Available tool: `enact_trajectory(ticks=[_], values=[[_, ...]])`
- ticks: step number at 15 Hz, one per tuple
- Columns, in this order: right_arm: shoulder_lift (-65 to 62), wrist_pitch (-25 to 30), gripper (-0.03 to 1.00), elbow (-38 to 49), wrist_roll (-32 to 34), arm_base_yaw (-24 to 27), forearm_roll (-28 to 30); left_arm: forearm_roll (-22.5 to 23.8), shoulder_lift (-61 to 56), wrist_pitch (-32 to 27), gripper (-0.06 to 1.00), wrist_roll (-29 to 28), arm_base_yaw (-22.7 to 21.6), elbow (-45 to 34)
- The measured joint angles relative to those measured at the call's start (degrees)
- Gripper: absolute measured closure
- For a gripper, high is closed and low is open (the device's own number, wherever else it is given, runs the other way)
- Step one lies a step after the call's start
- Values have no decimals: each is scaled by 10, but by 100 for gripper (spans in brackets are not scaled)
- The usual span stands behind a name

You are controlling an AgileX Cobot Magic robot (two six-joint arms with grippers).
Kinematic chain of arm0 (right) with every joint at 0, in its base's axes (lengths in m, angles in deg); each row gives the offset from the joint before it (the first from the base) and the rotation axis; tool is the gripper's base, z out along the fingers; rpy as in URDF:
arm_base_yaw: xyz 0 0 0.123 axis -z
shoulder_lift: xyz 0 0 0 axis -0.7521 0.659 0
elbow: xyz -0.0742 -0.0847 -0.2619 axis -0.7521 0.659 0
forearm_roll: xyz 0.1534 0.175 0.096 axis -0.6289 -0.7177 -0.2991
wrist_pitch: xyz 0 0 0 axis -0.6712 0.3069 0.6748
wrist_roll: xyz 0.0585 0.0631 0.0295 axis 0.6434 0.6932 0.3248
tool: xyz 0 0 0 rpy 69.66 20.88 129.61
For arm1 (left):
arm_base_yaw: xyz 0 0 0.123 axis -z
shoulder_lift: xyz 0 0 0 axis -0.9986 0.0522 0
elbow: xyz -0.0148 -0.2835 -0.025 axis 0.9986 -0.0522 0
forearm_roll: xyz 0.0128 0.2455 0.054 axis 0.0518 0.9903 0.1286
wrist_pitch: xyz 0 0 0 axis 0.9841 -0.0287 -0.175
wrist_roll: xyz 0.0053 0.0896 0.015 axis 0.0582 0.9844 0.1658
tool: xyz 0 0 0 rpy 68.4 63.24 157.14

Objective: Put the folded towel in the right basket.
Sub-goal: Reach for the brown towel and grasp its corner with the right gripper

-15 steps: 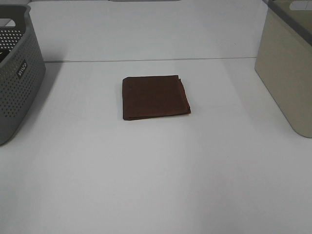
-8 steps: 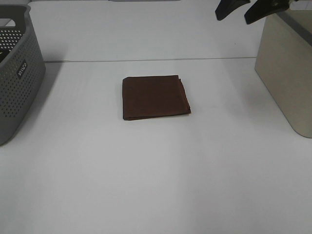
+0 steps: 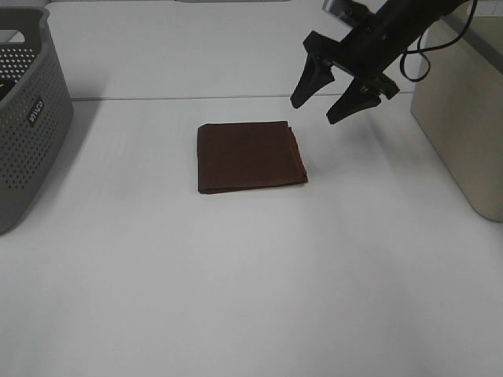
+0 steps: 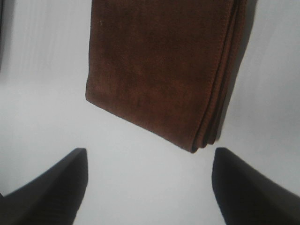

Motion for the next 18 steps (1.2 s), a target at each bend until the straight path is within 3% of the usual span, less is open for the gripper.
enact_trajectory(ticks=[8, 18], values=[[176, 16, 27, -174, 23, 35, -22, 0, 0, 0, -3, 0, 0, 0], [218, 14, 30, -186, 9, 22, -64, 0, 0, 0, -3, 0, 0, 0]])
